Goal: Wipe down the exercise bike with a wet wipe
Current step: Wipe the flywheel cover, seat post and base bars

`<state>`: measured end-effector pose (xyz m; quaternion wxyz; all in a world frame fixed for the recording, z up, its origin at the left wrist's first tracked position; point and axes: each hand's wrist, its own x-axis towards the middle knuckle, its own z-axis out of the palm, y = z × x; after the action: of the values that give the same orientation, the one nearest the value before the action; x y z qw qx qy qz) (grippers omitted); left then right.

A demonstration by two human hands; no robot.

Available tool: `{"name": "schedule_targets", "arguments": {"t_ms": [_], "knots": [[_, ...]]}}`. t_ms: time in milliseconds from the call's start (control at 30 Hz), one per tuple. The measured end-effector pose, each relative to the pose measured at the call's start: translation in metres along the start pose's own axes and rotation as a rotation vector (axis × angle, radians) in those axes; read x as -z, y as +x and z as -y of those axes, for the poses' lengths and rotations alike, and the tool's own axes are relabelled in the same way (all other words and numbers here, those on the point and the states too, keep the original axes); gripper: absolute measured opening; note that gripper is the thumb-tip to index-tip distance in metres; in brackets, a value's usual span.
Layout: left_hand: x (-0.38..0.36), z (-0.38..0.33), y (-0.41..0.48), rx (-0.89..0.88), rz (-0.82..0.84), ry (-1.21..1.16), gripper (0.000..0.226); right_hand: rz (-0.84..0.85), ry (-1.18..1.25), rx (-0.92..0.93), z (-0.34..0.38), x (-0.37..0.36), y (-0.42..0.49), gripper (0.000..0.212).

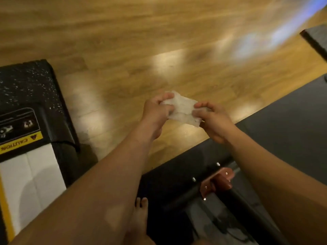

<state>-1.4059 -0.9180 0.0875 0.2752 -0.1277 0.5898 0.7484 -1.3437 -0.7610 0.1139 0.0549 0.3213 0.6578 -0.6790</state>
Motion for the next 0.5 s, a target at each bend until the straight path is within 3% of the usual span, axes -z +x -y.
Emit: {"name": "schedule_targets", "arguments": {"t_ms": [100, 267, 500], "knots": [[0.014, -0.009, -0.027, 0.083, 0.008, 0.058, 0.048, -0.056, -0.039, -0.146, -0.006, -0.012, -0.025, 0.026], [0.005, -0.039, -0.05, 0.197, 0.165, 0.231, 0.045, -0.072, -0.107, -0.288, 0.023, 0.0, -0.062, 0.021], [-0.059, -0.112, -0.015, 0.166, 0.319, 0.435, 0.047, -0.297, 0.01, -0.252, 0.081, 0.032, -0.036, 0.023]]}}
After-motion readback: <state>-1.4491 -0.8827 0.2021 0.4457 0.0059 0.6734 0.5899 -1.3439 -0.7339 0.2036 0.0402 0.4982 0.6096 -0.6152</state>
